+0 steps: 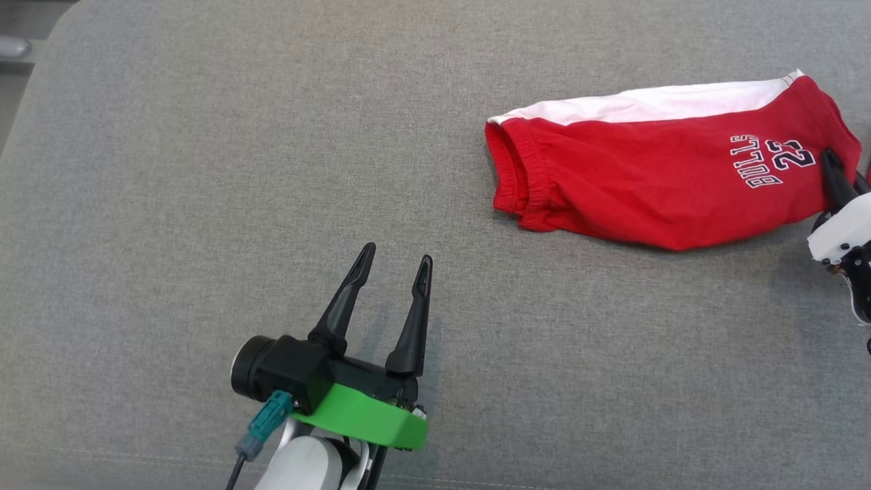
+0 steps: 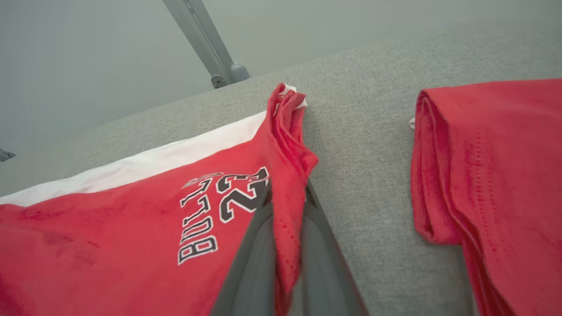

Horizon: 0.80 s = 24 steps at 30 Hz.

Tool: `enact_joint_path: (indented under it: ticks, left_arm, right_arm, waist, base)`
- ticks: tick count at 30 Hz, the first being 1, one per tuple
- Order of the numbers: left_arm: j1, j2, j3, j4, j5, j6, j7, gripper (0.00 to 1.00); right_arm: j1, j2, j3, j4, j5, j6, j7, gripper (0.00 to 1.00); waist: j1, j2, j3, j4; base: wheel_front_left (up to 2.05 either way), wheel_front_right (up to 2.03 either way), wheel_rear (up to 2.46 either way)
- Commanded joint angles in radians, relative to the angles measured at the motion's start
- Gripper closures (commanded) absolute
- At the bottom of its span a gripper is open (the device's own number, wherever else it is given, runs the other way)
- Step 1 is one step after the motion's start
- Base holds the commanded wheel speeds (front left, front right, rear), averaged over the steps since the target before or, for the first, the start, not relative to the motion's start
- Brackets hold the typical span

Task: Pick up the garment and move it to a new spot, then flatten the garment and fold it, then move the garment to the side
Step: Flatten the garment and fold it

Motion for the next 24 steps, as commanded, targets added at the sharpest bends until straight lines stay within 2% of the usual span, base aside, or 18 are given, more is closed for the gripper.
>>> enact_joint_path:
  ticks: [1, 11, 24]
  left_arm:
    - [0.015, 0.001, -0.001, 0.005, 0.007, -0.001, -0.003, 0.0]
    - [0.021, 0.001, -0.022, 0.024, 0.0, -0.003, -0.003, 0.0]
    - [0.014, 0.001, -0.037, 0.026, -0.02, 0.005, -0.003, 0.0]
  right_arm:
    - [-0.019, 0.005, 0.01, -0.002, -0.017, -0.001, -0.008, 1.0]
    - [-0.092, 0.058, 0.09, -0.061, -0.081, -0.001, -0.024, 1.0]
    - [-0.179, 0.175, 0.288, -0.16, -0.139, -0.001, 0.018, 1.0]
  waist:
    - [0.0, 0.0, -0.021, -0.013]
    - [0.0, 0.0, -0.068, 0.006]
    - [0.0, 0.0, -0.075, 0.036]
  base:
    - [0.0, 0.0, 0.0]
    - [0.0, 0.0, 0.0]
    - [0.0, 0.0, 0.0]
